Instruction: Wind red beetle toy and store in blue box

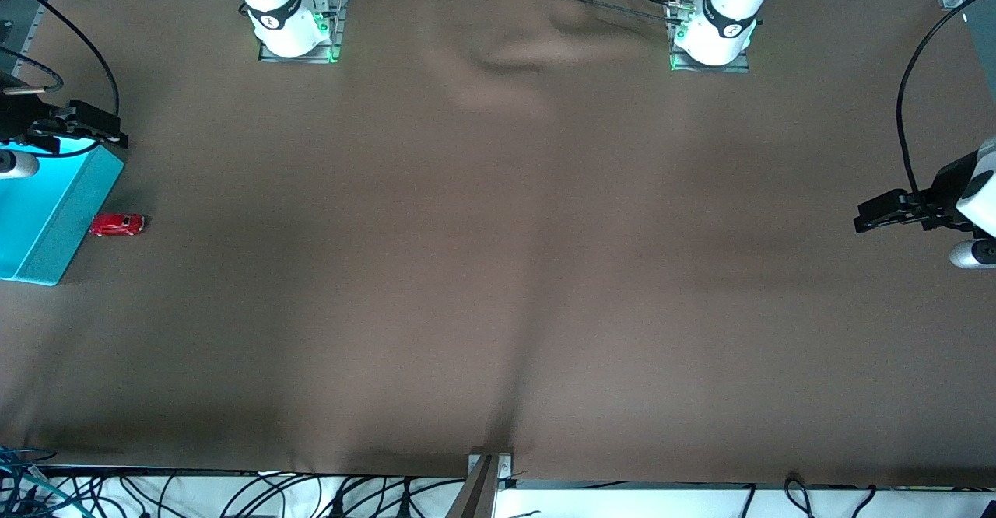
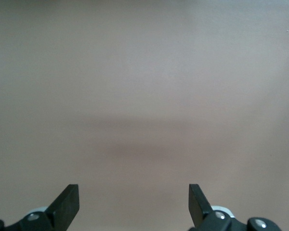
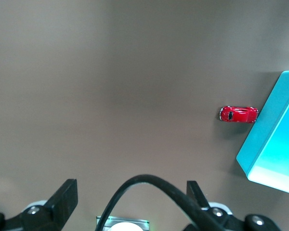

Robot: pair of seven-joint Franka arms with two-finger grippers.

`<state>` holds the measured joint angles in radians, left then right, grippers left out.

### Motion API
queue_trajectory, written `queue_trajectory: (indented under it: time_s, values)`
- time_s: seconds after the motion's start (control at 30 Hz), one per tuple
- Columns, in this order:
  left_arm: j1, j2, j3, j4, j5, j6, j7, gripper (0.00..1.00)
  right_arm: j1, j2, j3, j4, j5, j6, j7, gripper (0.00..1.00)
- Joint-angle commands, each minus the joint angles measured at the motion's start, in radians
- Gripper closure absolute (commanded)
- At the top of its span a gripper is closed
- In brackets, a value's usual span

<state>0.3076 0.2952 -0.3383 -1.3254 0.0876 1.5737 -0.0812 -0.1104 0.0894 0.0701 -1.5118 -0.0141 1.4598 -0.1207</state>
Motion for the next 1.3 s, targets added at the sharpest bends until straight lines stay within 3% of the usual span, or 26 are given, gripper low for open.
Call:
queue_trajectory:
  time_s: [0.0, 0.6, 1.27]
  values:
    - [0.007, 0.004, -0.013, 0.061, -0.009, -0.029, 0.028, 0.00, 0.005, -0.002, 0.013, 0.013, 0.000, 0.005, -0.008, 0.00]
    - [0.002, 0.005, -0.024, 0.063, -0.017, -0.026, 0.023, 0.00, -0.005, -0.003, 0.007, 0.013, -0.049, 0.024, 0.007, 0.00]
    - [-0.001, 0.009, -0.048, 0.063, -0.016, -0.017, 0.028, 0.00, -0.011, 0.027, -0.003, 0.010, -0.043, 0.027, 0.006, 0.00]
